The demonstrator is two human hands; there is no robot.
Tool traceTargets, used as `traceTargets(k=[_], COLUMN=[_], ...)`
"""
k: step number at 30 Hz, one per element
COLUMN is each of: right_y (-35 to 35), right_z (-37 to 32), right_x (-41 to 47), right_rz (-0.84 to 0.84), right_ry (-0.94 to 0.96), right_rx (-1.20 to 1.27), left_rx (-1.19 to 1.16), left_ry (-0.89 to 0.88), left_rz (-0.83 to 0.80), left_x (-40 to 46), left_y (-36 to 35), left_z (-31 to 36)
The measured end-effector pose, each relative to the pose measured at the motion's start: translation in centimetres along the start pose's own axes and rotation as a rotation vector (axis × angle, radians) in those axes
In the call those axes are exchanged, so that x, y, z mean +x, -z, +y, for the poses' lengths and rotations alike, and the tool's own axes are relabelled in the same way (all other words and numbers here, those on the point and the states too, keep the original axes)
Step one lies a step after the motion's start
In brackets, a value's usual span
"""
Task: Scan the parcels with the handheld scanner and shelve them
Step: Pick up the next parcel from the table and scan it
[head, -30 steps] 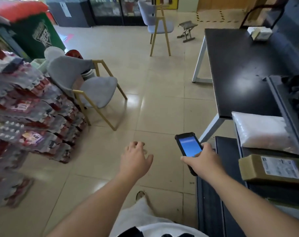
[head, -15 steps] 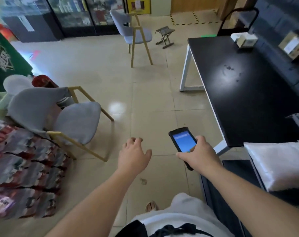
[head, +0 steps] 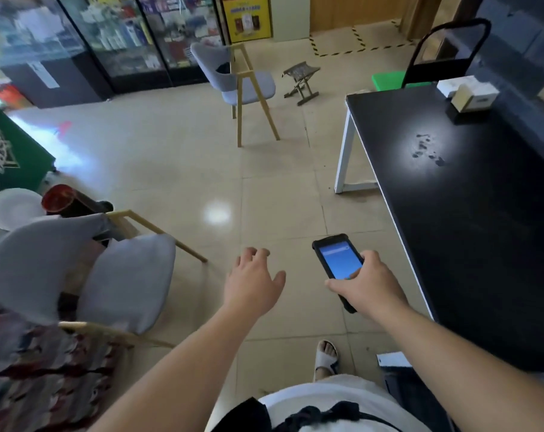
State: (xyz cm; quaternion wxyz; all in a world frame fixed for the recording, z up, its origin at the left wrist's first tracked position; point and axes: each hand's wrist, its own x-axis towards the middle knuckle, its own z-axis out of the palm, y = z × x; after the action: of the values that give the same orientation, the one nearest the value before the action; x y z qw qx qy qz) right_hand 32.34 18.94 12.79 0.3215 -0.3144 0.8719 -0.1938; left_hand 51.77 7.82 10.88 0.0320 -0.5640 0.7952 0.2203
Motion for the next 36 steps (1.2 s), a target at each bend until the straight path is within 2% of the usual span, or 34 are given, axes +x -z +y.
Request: traceTargets(k=[12,26,36], right_y=[4.7,8.5,12.9], right_z=[-7.5,-19.0,-21.1], right_x=[18.1,36.7,49.8], right_rz=[-0.011,0.135,0.123], right_ry=[-0.020,-0.165,-0.222], right_rx=[0.003,0.093,0.116], left_rx=[0.002,0.049,0.064], left_ry=[0.000,-0.226,-0.246], left_rz=[-0.056,-0.090,-0.132], left_x=[18.2,44.5,57.7], left_y=[3.4,10.5,11.8], left_z=[4.9,9.2,15.4])
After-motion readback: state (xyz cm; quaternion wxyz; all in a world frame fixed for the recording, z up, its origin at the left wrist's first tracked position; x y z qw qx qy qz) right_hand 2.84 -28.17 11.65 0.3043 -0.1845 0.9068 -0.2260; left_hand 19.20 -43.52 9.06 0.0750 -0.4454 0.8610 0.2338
